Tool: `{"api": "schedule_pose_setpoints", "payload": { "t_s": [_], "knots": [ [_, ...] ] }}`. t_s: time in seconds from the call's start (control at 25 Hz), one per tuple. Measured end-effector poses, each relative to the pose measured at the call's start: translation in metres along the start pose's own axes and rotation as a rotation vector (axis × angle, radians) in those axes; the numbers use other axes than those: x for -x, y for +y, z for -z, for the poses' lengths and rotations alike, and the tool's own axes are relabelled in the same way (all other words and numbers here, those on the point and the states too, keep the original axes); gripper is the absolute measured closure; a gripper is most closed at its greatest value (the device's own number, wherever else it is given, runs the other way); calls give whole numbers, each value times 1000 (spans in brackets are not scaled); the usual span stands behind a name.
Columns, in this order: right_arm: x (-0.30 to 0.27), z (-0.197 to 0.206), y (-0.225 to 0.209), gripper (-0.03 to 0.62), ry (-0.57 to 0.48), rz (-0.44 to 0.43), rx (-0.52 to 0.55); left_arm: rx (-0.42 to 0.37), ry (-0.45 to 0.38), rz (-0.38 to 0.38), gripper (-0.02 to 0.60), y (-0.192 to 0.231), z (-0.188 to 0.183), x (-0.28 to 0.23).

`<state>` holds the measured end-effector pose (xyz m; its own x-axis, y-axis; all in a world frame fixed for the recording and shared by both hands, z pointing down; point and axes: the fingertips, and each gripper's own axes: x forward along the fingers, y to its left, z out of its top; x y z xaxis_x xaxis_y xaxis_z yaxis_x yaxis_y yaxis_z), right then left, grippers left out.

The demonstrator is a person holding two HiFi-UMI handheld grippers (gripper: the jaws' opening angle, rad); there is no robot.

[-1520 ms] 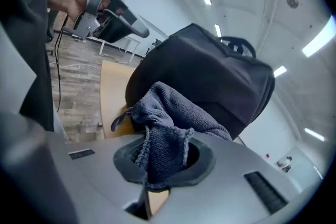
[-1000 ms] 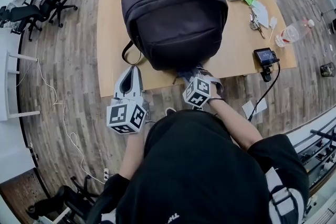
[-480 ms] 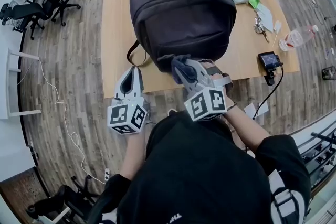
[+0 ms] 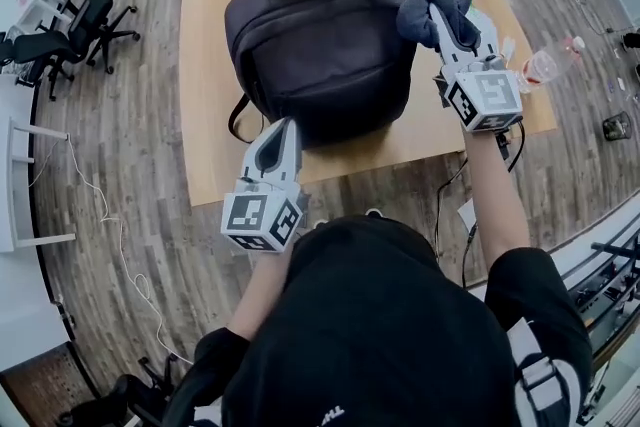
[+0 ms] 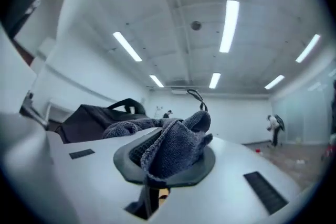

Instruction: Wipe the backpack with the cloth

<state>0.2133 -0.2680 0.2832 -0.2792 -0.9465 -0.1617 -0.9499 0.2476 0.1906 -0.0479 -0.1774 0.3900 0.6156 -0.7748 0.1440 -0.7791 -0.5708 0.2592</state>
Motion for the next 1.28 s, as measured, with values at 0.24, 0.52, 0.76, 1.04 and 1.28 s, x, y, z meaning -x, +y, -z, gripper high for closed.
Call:
{"api": "schedule_pose_setpoints", "payload": {
  "t_s": [0.24,0.52,0.76,1.04,1.28],
  "knots": [
    [-11,115,-64,553,400,146,40,15,66,69,565,-39,22,-20],
    [-12,133,55,556,409,-396,-34,73,161,-78,566,-13,56,-23],
    [20,117,80,557,407,-419,-29,90,153,-147,565,14,47,-22],
    [63,78,211,556,332,-635,70,-134,133,-372,566,135,10,-66],
    [64,39,310,556,222,-787,469,-167,142,-416,566,183,-24,-52]
  ]
}}
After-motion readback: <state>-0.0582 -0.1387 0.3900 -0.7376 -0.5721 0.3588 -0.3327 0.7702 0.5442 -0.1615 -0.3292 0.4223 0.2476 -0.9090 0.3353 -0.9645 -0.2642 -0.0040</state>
